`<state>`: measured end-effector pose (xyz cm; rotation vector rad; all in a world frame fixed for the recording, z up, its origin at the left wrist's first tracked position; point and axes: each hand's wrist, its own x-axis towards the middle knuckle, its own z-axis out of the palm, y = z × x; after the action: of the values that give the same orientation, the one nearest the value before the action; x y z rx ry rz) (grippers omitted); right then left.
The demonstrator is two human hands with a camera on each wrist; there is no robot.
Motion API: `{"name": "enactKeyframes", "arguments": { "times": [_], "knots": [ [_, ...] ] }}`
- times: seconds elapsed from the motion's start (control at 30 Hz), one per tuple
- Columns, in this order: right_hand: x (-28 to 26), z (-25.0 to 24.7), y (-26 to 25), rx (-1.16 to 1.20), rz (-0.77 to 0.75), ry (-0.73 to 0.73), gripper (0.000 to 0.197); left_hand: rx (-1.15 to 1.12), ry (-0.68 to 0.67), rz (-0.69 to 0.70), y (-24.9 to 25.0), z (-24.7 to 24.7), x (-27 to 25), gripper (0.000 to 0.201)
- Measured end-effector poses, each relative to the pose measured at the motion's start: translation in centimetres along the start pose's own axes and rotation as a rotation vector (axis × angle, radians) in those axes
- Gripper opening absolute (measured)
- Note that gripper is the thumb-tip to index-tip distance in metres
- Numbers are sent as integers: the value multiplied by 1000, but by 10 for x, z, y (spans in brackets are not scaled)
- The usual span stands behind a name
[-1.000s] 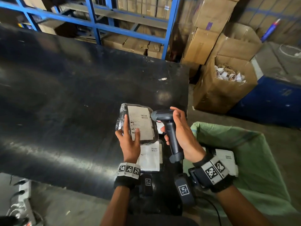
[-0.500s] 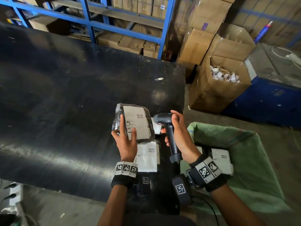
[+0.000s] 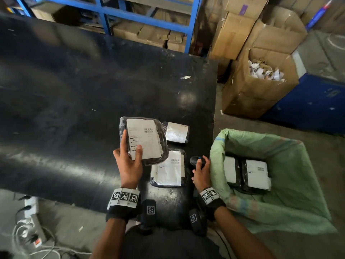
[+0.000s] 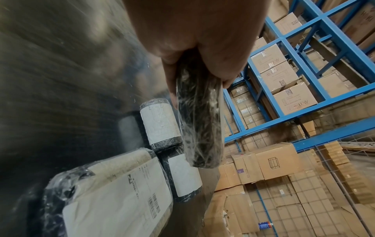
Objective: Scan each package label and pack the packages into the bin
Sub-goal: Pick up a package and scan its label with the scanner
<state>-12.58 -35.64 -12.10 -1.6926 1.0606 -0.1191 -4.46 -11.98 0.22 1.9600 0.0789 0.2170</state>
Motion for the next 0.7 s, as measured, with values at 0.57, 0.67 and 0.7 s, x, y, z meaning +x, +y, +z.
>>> {"name": "enactKeyframes", "arguments": {
  "times": [0.57,0.67,0.7],
  "knots": [
    [-42,-37,-77,-230,-4,-223,69,-98,-134,9,13,14,-6,66],
    [-54,-43,-109,-171,-184,-309,63,-128,-170,7,22,26,-5,67],
    [-58,-44,-119,-133,-242,-330,60,-143,-186,4,24,30,-5,67]
  ]
}}
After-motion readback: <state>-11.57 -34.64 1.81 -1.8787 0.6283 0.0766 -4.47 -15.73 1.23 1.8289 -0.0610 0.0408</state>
